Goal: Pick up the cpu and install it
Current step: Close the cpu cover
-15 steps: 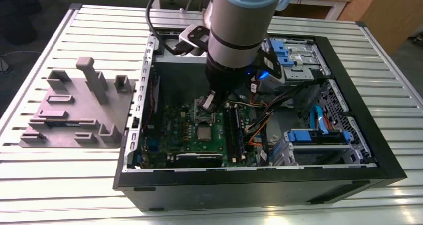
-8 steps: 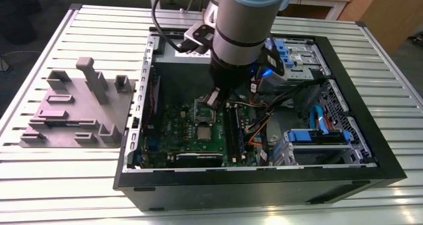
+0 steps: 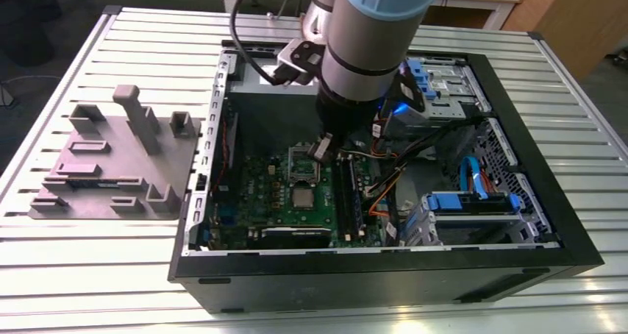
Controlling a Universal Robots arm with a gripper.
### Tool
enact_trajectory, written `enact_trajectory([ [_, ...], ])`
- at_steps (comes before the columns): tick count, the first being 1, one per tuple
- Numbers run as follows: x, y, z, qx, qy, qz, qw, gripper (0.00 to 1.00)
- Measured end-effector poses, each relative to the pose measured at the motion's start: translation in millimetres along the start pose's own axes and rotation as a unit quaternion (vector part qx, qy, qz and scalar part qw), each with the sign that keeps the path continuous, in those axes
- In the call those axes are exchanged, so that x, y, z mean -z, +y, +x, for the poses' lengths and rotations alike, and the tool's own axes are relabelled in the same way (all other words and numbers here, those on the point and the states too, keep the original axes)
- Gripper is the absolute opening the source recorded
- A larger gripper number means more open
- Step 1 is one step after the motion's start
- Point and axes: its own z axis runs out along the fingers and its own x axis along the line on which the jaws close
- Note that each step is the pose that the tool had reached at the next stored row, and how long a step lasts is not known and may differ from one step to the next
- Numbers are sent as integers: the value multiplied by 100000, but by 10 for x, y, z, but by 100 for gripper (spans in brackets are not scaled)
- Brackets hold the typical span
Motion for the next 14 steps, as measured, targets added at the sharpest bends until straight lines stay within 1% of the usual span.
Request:
enact_trajectory([
  [1,-8,-1,1,851,80,-91,99996,10],
  [2,-15,-6,-2,1271,124,-132,99992,10],
  [3,-22,-13,-13,1347,144,-138,99991,10],
  [6,-53,-21,-75,1359,144,-144,99991,10],
  [7,-63,-23,-90,1366,67,-186,99990,10],
  [8,-72,-25,-99,1374,-122,-297,99990,10],
  [12,-92,-44,-118,1510,-1440,-1124,99972,10],
  [13,-100,-50,-121,1548,-1665,-1266,99966,10],
  [14,-110,-56,-125,1575,-1830,-1369,99961,10],
])
